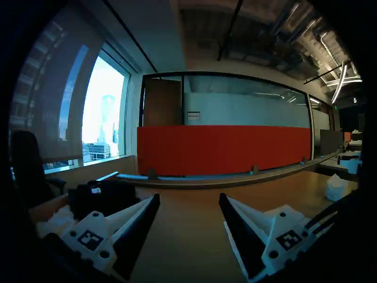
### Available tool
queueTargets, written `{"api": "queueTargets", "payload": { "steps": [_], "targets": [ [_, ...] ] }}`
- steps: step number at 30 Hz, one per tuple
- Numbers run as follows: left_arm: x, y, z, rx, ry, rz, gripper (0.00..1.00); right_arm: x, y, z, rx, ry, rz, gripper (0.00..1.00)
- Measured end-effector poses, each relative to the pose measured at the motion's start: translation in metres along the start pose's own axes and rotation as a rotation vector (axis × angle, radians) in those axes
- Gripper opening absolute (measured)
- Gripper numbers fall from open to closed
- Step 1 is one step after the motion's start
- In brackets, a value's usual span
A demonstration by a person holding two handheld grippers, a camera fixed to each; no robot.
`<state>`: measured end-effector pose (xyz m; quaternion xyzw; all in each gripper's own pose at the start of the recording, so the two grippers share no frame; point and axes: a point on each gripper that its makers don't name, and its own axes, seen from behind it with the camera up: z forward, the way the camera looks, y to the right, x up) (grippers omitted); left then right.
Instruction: Fold towel
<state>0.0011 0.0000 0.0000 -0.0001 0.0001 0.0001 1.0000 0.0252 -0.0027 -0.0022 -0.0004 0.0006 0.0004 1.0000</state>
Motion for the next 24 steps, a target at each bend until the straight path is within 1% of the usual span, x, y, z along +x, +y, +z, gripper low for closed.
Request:
{"api": "queueTargets", "payload": {
  "steps": [3, 7, 11, 15, 18, 24],
  "targets": [
    [0.026, 0.001, 0.000, -0.006, 0.004, 0.006, 0.93, 0.028, -0.002, -0.002, -0.004, -0.001, -0.005, 1.00],
    [0.065, -0.003, 0.000, -0.008, 0.010, 0.019, 0.93, 0.066, -0.004, -0.005, -0.011, 0.000, -0.013, 0.99],
    [0.093, -0.008, -0.002, -0.003, 0.006, 0.026, 0.93, 0.097, -0.007, -0.008, -0.018, 0.002, -0.026, 0.99],
    [0.111, -0.009, -0.004, -0.003, -0.002, 0.022, 0.93, 0.118, -0.009, -0.010, -0.020, 0.004, -0.033, 1.00],
    [0.122, -0.008, -0.005, -0.010, -0.003, 0.019, 0.93, 0.127, -0.007, -0.010, -0.025, 0.005, -0.030, 1.00],
    [0.134, 0.000, -0.007, -0.040, -0.024, 0.040, 0.93, 0.136, -0.009, -0.012, -0.008, -0.010, -0.028, 0.99]
  ]
}}
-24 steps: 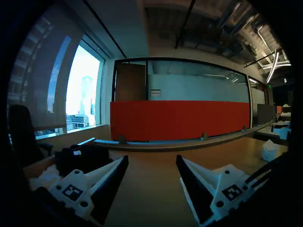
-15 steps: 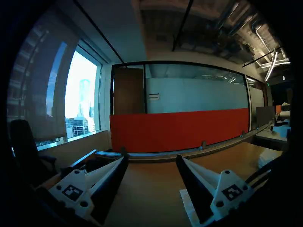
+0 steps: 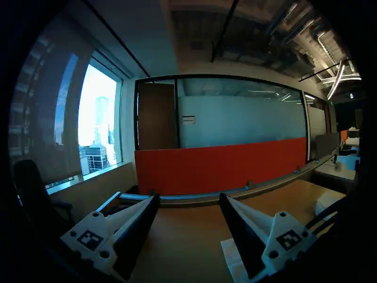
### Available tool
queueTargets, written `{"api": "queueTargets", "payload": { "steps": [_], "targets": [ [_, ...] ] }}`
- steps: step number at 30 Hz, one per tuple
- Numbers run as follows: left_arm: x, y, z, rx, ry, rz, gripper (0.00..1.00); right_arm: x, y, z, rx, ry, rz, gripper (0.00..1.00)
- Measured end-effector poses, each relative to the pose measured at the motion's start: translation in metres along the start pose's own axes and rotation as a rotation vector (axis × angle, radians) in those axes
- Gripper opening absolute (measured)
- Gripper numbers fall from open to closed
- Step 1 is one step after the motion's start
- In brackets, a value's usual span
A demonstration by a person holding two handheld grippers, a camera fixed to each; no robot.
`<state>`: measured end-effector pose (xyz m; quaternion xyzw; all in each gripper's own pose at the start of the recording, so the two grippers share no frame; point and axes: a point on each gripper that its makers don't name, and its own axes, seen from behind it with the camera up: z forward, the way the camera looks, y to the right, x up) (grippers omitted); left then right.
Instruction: Fold towel
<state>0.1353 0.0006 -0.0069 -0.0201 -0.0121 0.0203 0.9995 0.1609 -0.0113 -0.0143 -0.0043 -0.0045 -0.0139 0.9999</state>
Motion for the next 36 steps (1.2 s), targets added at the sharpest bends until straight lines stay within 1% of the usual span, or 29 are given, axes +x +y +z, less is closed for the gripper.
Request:
{"api": "queueTargets", "payload": {
  "steps": [7, 12, 16, 21, 24, 27, 30, 33, 36],
  "targets": [
    [0.001, 0.013, -0.001, -0.058, -0.045, 0.022, 0.93, 0.001, -0.005, -0.003, 0.042, -0.039, -0.029, 1.00],
    [-0.004, 0.020, -0.003, -0.094, -0.078, 0.036, 0.93, -0.004, -0.015, -0.004, 0.101, -0.082, -0.065, 1.00],
    [-0.010, 0.029, -0.005, -0.140, -0.111, 0.041, 0.93, -0.012, -0.024, -0.006, 0.161, -0.128, -0.103, 1.00],
    [-0.021, 0.042, -0.010, -0.209, -0.162, 0.057, 0.93, -0.022, -0.039, -0.010, 0.248, -0.179, -0.139, 1.00],
    [-0.030, 0.050, -0.013, -0.258, -0.198, 0.058, 0.93, -0.027, -0.047, -0.012, 0.294, -0.208, -0.152, 1.00],
    [-0.037, 0.056, -0.015, -0.297, -0.228, 0.056, 0.93, -0.031, -0.054, -0.014, 0.331, -0.233, -0.160, 1.00],
    [-0.044, 0.060, -0.017, -0.316, -0.248, 0.056, 0.93, -0.035, -0.059, -0.016, 0.359, -0.252, -0.167, 1.00],
    [-0.052, 0.062, -0.018, -0.324, -0.264, 0.062, 0.93, -0.042, -0.061, -0.016, 0.369, -0.272, -0.174, 1.00],
    [-0.063, 0.067, -0.020, -0.344, -0.283, 0.068, 0.93, -0.052, -0.063, -0.019, 0.386, -0.299, -0.184, 1.00]
  ]
}}
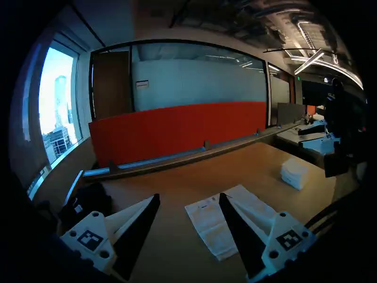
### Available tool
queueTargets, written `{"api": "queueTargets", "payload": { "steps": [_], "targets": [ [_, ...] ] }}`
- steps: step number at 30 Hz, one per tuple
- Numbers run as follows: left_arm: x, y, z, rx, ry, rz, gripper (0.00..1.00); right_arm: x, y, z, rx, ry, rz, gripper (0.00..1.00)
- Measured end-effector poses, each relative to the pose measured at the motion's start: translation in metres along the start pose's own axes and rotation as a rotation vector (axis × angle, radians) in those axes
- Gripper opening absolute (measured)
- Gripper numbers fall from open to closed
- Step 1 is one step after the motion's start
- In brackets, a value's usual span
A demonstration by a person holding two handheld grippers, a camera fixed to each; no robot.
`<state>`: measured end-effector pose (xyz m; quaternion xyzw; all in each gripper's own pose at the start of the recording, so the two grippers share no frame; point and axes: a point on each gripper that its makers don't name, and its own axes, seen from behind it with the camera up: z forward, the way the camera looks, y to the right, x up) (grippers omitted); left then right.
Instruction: Fold towel
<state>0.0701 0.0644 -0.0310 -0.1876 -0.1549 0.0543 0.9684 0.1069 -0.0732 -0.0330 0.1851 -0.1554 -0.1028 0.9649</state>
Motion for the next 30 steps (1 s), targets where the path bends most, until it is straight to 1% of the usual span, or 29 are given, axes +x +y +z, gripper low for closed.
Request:
{"api": "queueTargets", "payload": {
  "steps": [9, 12, 18, 24, 30],
  "targets": [
    [-0.025, 0.019, 0.007, -0.058, -0.037, 0.018, 0.93, -0.029, -0.021, 0.005, 0.069, -0.054, -0.025, 1.00],
    [-0.034, 0.024, 0.010, -0.075, -0.048, 0.019, 0.93, -0.038, -0.025, 0.009, 0.083, -0.071, -0.032, 1.00],
    [-0.057, 0.031, 0.017, -0.090, -0.087, 0.033, 0.93, -0.060, -0.033, 0.015, 0.103, -0.105, -0.043, 1.00],
    [-0.080, 0.042, 0.023, -0.116, -0.118, 0.052, 0.93, -0.083, -0.043, 0.022, 0.127, -0.137, -0.046, 1.00],
    [-0.102, 0.054, 0.031, -0.145, -0.150, 0.052, 0.93, -0.106, -0.050, 0.028, 0.147, -0.165, -0.054, 1.00]
  ]
}}
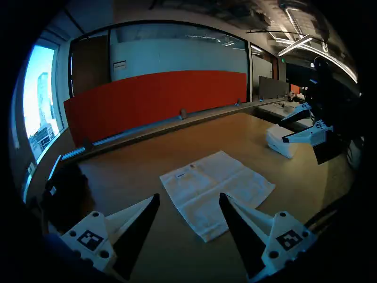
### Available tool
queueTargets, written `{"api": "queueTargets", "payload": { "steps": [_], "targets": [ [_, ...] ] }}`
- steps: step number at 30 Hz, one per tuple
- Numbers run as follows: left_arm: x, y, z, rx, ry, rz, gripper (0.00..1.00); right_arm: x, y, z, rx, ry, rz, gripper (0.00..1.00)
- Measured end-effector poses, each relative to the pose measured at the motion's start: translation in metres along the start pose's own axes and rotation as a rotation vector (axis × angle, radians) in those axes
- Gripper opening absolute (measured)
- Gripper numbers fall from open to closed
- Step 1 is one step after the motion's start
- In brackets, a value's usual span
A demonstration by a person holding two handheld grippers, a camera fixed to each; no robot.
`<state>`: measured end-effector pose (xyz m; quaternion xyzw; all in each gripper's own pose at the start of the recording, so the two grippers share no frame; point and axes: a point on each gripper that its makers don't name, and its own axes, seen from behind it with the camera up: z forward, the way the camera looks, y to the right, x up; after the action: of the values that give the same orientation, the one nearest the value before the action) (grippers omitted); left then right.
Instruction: Fold towel
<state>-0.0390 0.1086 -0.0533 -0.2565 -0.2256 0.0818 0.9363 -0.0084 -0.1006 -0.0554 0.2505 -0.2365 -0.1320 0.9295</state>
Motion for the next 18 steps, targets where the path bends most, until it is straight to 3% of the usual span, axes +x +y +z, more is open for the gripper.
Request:
{"api": "queueTargets", "payload": {
  "steps": [18],
  "targets": [
    [-0.064, 0.024, 0.035, -0.070, -0.117, 0.015, 0.93, -0.066, -0.025, 0.037, 0.067, -0.098, 0.003, 1.00]
  ]
}}
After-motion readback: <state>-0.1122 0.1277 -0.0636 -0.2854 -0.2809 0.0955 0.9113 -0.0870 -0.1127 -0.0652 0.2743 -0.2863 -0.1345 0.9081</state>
